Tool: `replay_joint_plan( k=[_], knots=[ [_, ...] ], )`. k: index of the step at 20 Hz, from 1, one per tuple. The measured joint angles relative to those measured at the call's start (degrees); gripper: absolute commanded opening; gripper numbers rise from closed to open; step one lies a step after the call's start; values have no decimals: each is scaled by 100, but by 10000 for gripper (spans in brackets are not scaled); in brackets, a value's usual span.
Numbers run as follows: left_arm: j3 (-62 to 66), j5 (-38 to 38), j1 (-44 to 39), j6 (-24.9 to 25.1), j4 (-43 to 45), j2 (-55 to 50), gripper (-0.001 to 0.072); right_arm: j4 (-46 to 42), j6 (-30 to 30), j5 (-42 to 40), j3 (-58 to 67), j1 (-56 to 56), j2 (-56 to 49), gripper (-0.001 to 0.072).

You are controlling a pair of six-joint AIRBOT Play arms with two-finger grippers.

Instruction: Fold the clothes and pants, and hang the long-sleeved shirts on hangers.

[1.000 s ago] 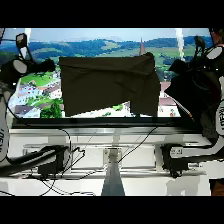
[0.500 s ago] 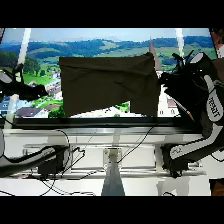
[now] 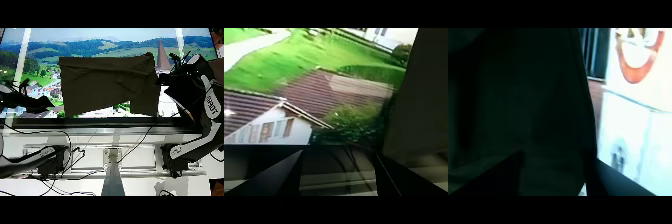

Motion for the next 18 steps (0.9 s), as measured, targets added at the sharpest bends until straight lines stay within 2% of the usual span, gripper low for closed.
replay_joint_plan(
  k=[1,3,9,13,14,15,18],
  knots=[
    [-98,0,9,52,-63,7,468,79,-50,17,4,0,-48,314],
    [-275,4,22,140,-149,15,468,308,-280,101,2,2,-114,310],
    [-494,81,33,251,-291,22,468,289,-693,280,293,7,-164,351],
    [-522,90,31,278,-321,24,468,-11,-575,378,717,-31,-166,354],
    [-525,103,33,280,-323,24,468,-74,-498,378,778,-52,-170,363],
    [-527,111,33,280,-323,24,468,-125,-396,378,824,-90,-188,424],
    [-529,129,33,280,-323,26,468,-186,-92,431,894,-203,-315,433]
  ],
)
